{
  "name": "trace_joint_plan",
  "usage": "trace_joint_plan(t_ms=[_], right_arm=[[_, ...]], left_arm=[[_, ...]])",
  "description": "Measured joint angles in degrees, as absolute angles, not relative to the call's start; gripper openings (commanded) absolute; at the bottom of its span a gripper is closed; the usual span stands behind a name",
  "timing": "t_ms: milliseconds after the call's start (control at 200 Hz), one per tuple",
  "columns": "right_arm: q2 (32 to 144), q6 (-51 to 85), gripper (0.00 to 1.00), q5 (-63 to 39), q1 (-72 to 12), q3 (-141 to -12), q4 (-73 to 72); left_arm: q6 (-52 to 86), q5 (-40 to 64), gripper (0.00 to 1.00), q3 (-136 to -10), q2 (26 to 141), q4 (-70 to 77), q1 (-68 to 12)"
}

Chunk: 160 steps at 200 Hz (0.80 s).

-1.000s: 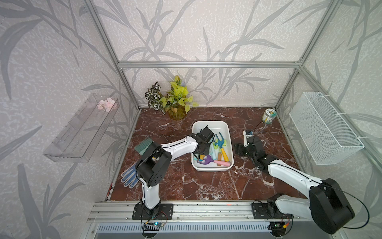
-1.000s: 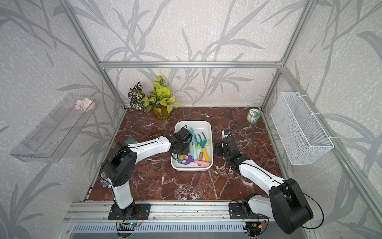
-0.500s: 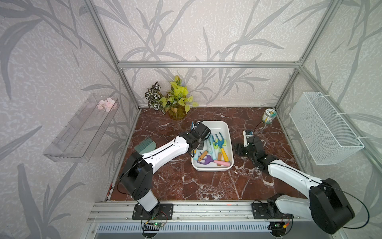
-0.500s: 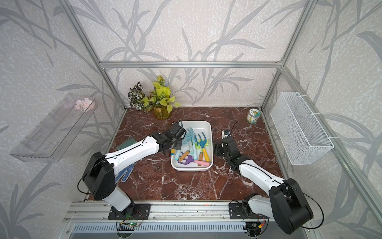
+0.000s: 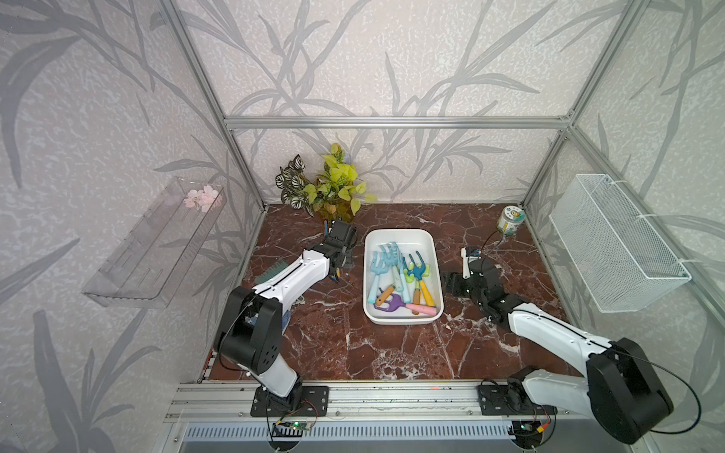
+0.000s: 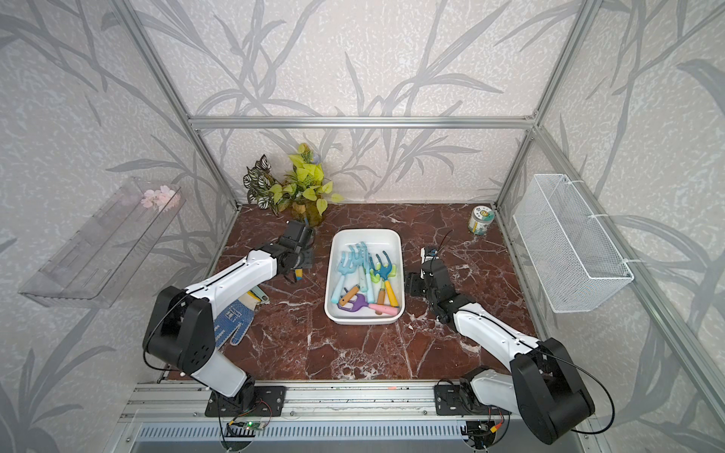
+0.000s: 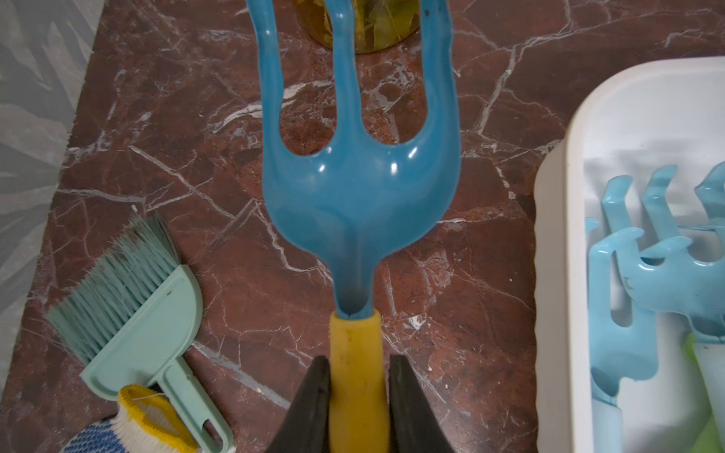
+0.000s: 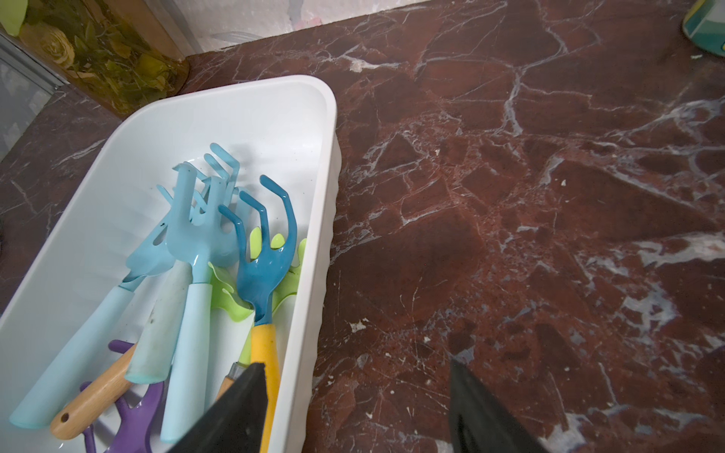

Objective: Take the hand rake out of the storage box
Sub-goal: Place the rake at the center of the board.

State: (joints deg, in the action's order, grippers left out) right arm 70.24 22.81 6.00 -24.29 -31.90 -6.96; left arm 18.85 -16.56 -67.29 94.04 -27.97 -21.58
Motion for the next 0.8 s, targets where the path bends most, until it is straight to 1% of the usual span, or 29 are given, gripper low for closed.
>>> trace_joint_plan(t_ms=[275, 445, 800], right_arm=[[71.5, 22.7, 0.73, 5.5, -24.3, -31.9, -7.0], [72.0, 22.7, 0.73, 5.3, -24.3, -32.0, -7.0], [72.3, 22.6, 0.73, 4.8, -24.3, -32.1, -7.0]], left_arm=[[15.9, -11.3, 0.22, -69.4, 105.2, -24.8, -19.6], [14.5, -9.4, 0.23, -71.4, 107.9, -24.8, -19.6], [13.5, -7.9, 0.26, -81.1, 114.1, -25.5, -19.1]])
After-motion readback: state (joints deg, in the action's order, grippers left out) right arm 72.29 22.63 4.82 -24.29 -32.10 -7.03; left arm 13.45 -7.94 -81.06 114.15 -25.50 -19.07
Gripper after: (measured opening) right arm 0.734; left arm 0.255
